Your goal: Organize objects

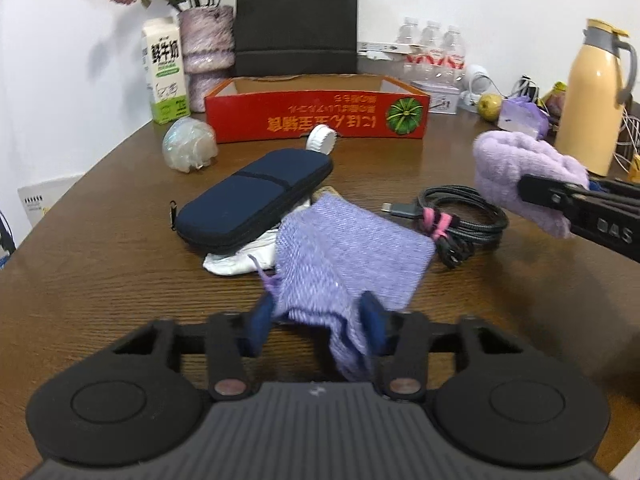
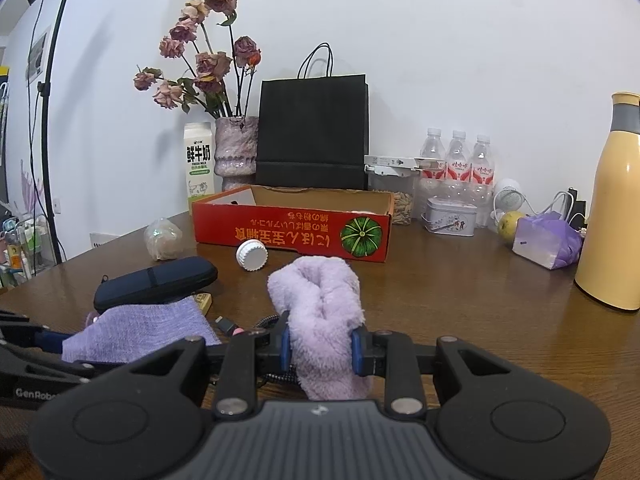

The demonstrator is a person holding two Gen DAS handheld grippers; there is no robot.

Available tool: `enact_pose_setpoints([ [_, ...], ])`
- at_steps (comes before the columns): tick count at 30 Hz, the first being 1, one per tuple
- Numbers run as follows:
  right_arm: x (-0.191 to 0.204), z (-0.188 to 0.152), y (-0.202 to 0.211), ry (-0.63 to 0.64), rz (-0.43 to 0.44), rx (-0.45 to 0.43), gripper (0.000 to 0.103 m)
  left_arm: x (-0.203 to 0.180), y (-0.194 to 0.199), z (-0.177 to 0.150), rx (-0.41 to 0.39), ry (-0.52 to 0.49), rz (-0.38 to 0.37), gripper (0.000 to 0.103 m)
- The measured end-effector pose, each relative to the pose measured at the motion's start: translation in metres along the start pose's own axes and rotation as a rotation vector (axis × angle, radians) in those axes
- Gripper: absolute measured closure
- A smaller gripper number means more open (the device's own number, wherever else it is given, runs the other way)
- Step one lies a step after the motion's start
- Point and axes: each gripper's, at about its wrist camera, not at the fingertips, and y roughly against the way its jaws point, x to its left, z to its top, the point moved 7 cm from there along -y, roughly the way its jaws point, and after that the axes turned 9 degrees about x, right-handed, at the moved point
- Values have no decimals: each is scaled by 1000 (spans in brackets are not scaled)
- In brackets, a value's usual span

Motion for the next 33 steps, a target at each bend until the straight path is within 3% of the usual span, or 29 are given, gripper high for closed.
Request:
enact_pose_setpoints([
  [2,-1,0,0,-1,-1,0,77,-4,4,-1,-9,-27,28,75],
  [13,-3,-1,-1,0,-4,6,77,2,37,7,-114,6,48,78],
  [17,-3,-2,-2,5,-8,8,77,4,42,13,-132,13,24,87],
  [33,9,5,-1,6,-7,-20,77,-2,55,44,-242,0,-6,93],
])
